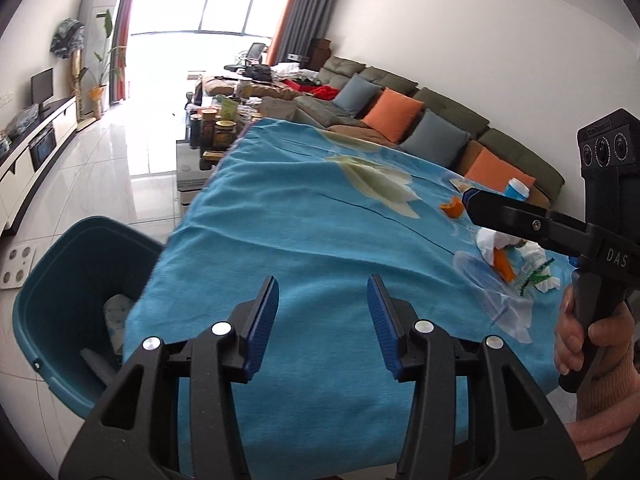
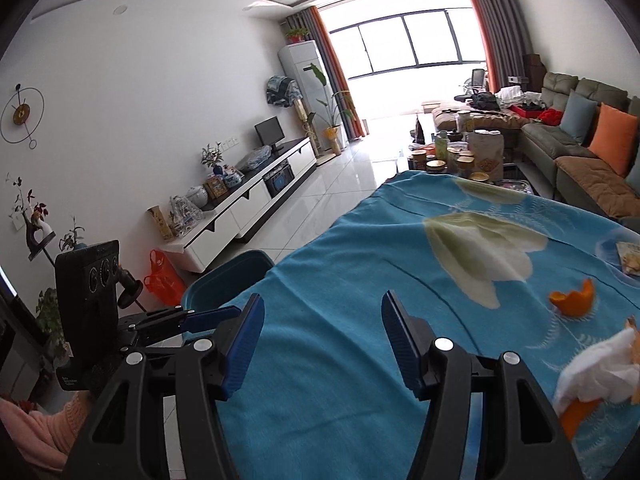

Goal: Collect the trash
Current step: 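Move both tools back to the tissues and wrappers on the table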

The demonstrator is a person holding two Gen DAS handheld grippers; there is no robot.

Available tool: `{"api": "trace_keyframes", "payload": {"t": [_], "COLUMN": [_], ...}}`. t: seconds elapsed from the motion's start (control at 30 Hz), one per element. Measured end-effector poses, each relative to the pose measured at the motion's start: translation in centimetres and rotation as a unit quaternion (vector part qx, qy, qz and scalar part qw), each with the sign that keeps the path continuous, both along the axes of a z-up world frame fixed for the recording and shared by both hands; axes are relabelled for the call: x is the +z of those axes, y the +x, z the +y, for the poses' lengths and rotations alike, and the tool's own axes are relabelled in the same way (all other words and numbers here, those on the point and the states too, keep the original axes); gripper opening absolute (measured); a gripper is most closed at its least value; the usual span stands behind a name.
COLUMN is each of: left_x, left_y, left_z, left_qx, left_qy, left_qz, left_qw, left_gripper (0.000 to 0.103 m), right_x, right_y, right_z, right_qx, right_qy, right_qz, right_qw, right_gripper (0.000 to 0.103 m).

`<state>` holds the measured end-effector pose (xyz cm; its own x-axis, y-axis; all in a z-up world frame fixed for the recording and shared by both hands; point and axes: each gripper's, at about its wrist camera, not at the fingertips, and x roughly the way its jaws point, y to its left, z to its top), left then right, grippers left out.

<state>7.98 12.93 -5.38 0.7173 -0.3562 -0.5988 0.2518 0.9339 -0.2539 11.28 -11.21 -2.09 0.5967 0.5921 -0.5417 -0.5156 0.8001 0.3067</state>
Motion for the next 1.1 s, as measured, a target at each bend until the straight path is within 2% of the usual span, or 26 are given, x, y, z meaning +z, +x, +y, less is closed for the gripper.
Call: {"api": "trace_keyframes", "payload": {"t": [0.27,0.43,0.63,0.87,1.1], "left_x": [0.1,0.5,0.8,0.7,-0.4], "left_y": [1.3,2.9,4.3,5.9,8.3], "left_z": [-8.0,-12.5,-17.4,-22.3,-25.0], "left_qx": [-0.086,-0.132,-0.182,-0.212,-0.233], "left_qy": [0.016,0.023,0.038,0.067,0.084], "left_qz": [-0.002,-0.003,-0.01,-0.015,0.008], "left_qw": [0.9962,0.991,0.9824,0.9748,0.9688], "left_gripper": [0.045,0.045,0.045,0.045,0.045], "right_x": [-0.1,0.0,-1.2,-2.9,-4.4], "right_y": [-2.5,-3.6,-4.1,-4.5,-5.4], "right_z": [-9.4,-14.7,-19.5,-21.2,-20.9], "right_qx": [-0.108,-0.174,-0.234,-0.236,-0.211], "right_qy": [0.007,0.007,0.012,0.022,0.037], "right_qz": [-0.01,-0.02,-0.012,0.011,0.038], "right_qw": [0.994,0.984,0.972,0.971,0.976], "right_gripper": [0.059,0.059,0.059,0.059,0.059]}}
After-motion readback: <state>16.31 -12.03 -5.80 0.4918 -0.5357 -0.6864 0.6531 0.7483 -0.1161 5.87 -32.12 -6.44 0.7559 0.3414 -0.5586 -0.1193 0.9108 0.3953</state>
